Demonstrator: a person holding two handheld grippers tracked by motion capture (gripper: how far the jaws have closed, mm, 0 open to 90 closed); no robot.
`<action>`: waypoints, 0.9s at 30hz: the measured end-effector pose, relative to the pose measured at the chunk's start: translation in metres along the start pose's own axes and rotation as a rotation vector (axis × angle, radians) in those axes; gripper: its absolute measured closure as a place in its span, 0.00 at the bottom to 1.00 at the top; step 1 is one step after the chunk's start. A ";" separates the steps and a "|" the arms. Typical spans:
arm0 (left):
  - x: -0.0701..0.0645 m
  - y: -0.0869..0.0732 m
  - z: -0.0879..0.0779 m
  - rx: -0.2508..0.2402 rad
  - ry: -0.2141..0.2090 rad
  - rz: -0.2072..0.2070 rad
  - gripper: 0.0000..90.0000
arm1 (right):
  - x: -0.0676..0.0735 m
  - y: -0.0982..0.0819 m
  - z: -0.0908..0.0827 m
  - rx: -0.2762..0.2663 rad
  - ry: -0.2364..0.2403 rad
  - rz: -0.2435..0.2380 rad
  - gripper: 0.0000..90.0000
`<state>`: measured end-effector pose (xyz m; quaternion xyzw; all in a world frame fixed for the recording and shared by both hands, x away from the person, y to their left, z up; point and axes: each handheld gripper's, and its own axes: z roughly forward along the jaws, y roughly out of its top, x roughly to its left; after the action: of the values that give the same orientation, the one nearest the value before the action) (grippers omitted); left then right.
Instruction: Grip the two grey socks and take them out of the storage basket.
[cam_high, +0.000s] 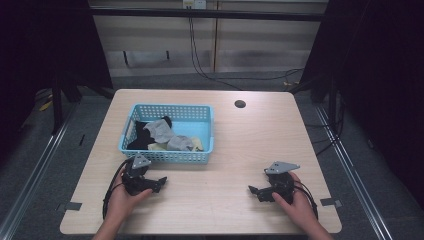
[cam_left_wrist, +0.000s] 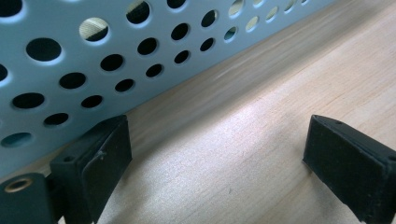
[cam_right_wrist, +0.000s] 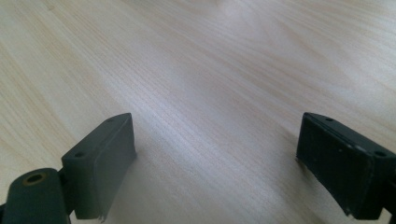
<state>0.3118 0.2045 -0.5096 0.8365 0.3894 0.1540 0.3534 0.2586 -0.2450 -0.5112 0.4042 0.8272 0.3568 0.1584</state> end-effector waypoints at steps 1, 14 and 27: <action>0.000 0.000 0.000 0.001 -0.001 0.001 0.08 | 0.000 0.000 0.000 0.001 0.000 0.002 0.12; -0.007 0.022 -0.016 0.171 -0.096 -0.007 0.20 | 0.000 0.000 0.000 0.001 -0.002 0.000 0.12; -0.012 0.070 -0.051 0.223 -0.169 -0.058 0.22 | 0.000 0.000 0.000 0.002 0.000 0.001 0.12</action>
<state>0.3143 0.1880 -0.4240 0.8690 0.3969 0.0283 0.2943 0.2583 -0.2450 -0.5110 0.4049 0.8272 0.3561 0.1579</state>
